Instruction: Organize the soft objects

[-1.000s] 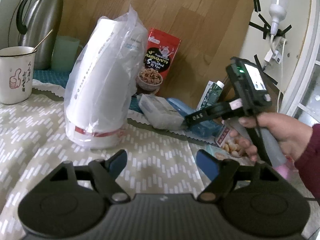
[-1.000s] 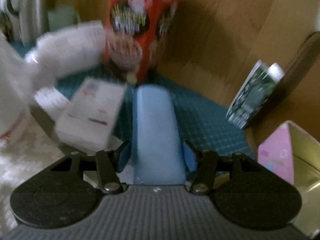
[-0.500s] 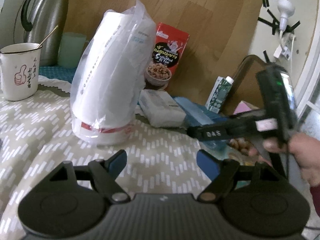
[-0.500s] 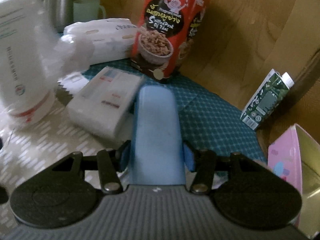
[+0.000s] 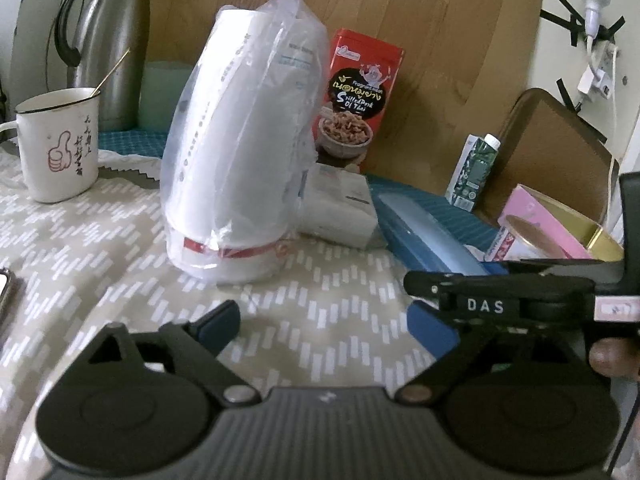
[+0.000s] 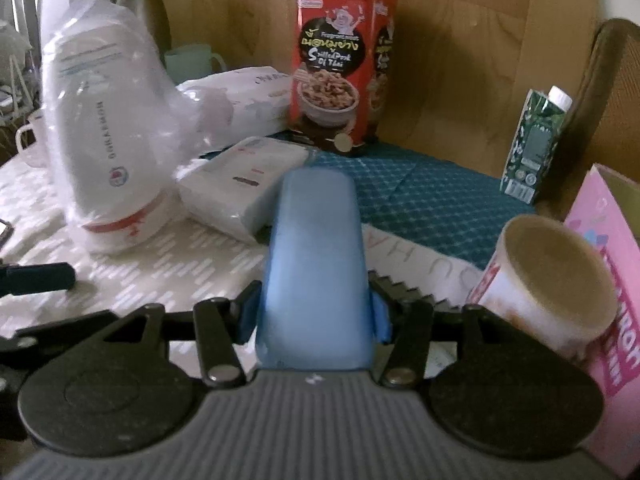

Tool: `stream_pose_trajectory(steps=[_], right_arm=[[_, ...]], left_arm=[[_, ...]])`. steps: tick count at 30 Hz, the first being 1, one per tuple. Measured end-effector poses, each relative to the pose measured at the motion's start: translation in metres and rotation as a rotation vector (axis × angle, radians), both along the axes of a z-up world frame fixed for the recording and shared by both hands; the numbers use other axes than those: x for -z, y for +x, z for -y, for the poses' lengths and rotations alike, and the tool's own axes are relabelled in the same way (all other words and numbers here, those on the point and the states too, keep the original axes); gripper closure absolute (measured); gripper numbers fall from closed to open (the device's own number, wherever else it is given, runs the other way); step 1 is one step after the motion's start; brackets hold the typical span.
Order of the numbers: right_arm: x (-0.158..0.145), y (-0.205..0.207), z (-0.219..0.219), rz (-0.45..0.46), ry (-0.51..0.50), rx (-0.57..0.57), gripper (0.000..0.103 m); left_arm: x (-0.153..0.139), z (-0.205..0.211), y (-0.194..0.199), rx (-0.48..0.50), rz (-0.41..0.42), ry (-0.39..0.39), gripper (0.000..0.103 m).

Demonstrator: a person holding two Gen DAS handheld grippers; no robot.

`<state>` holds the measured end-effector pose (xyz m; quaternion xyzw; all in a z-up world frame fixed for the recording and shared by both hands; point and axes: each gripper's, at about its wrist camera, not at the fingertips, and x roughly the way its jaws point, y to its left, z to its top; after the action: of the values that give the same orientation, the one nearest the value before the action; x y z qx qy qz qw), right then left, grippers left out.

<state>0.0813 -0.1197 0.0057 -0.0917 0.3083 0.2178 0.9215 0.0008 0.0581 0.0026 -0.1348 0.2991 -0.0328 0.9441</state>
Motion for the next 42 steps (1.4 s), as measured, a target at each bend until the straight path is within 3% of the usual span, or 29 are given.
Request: stream_pose_trajectory(steps=[9,27,32,42], right_arm=[[0.006,-0.007,0.002,0.044,0.039,0.018,0.044],[0.005,-0.010,0.004,0.045,0.043,0.022,0.021],[0.005,-0.010,0.006,0.041,0.049,0.029,0.019],[0.006,-0.010,0.003,0.049,0.011,0.033,0.008]], left_arm=[[0.000,0.002,0.002,-0.008,-0.007,0.021,0.006],[0.001,0.008,0.008,-0.004,-0.027,0.067,0.001],[0.002,0.008,0.009,-0.004,-0.028,0.080,0.001],[0.001,-0.009,0.004,-0.050,0.007,-0.010,0.001]])
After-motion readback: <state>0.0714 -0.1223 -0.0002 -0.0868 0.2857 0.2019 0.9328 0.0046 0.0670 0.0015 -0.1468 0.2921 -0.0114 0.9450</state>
